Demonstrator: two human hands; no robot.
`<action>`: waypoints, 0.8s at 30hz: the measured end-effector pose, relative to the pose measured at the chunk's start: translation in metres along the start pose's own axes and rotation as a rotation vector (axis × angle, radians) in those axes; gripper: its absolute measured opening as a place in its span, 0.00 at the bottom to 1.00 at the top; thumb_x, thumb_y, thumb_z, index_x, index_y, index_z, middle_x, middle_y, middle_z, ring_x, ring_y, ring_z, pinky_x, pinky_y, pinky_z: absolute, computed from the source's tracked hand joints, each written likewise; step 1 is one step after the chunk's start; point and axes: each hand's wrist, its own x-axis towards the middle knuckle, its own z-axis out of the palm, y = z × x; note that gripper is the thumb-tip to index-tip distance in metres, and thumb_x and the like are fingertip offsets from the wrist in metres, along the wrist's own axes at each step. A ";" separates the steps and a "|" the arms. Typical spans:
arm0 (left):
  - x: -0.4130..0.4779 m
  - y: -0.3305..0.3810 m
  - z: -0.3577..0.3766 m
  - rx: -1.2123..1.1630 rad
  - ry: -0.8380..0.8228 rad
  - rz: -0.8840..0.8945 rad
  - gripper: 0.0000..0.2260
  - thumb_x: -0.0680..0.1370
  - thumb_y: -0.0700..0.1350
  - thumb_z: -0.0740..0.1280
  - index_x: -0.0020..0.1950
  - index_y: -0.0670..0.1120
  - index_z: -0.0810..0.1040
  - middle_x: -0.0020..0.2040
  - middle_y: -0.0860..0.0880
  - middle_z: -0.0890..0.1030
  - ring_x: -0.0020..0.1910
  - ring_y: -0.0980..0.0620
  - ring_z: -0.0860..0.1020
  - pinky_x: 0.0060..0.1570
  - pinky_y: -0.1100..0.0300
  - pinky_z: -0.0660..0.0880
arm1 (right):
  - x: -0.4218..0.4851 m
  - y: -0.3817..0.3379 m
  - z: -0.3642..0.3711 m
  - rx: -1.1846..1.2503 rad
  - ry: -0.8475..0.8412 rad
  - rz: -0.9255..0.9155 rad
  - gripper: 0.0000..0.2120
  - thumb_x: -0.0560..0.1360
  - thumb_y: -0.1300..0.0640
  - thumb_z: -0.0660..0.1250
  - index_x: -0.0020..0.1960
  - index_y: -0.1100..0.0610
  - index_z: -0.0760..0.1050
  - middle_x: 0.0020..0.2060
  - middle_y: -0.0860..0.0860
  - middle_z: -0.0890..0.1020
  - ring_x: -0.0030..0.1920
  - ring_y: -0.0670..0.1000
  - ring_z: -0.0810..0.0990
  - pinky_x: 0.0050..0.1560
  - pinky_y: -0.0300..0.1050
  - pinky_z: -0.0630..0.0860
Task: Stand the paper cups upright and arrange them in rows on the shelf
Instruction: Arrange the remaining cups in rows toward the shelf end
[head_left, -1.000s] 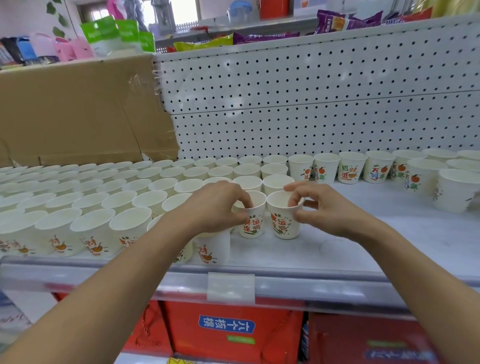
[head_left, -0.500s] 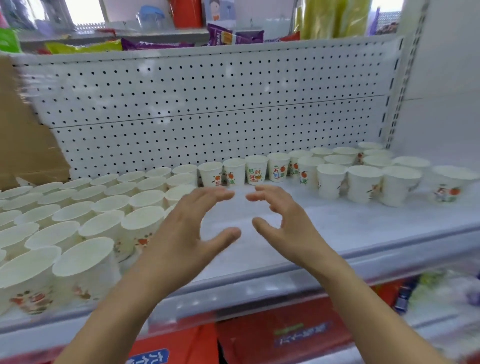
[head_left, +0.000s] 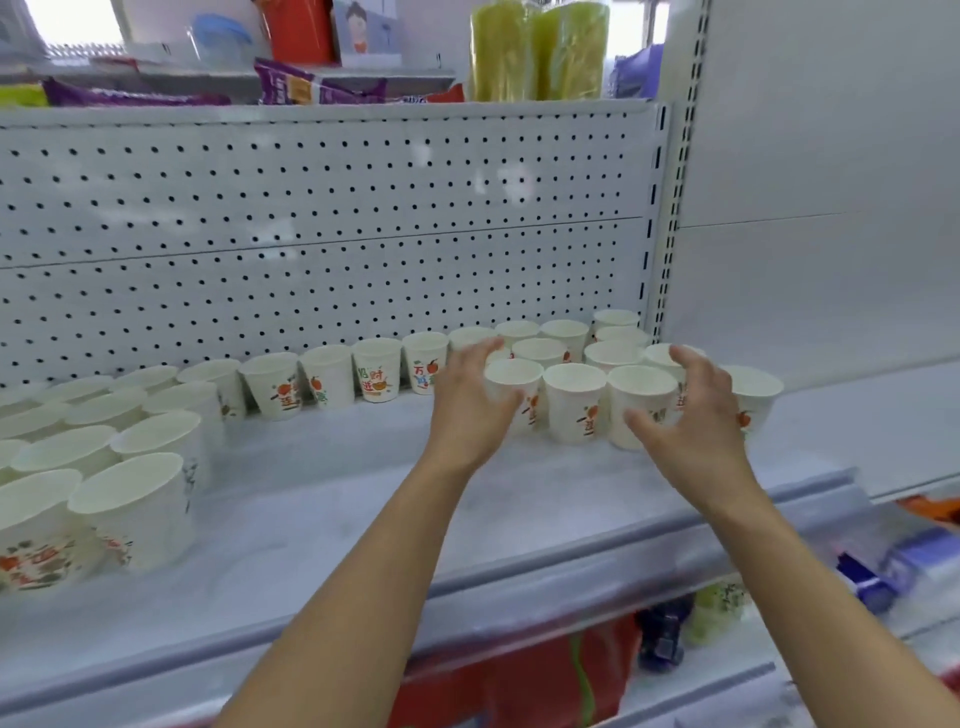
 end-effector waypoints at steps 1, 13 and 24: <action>0.004 -0.003 0.005 0.063 -0.010 0.024 0.21 0.75 0.44 0.69 0.67 0.52 0.73 0.70 0.50 0.68 0.70 0.48 0.62 0.66 0.61 0.57 | 0.006 0.004 0.000 -0.014 -0.040 -0.002 0.31 0.71 0.58 0.72 0.71 0.55 0.64 0.68 0.54 0.67 0.68 0.54 0.65 0.70 0.50 0.63; -0.044 0.000 -0.034 0.130 0.021 0.023 0.13 0.71 0.56 0.73 0.39 0.47 0.77 0.53 0.53 0.78 0.52 0.54 0.75 0.54 0.53 0.75 | -0.005 -0.004 -0.005 0.196 -0.209 -0.086 0.05 0.74 0.56 0.70 0.40 0.53 0.75 0.52 0.46 0.78 0.51 0.48 0.78 0.48 0.42 0.76; -0.137 -0.036 -0.146 0.132 0.349 0.030 0.14 0.68 0.50 0.75 0.35 0.50 0.70 0.53 0.54 0.78 0.54 0.63 0.74 0.51 0.67 0.71 | -0.079 -0.107 0.069 0.461 -0.612 -0.353 0.06 0.72 0.59 0.70 0.39 0.49 0.76 0.59 0.40 0.76 0.62 0.42 0.74 0.58 0.44 0.75</action>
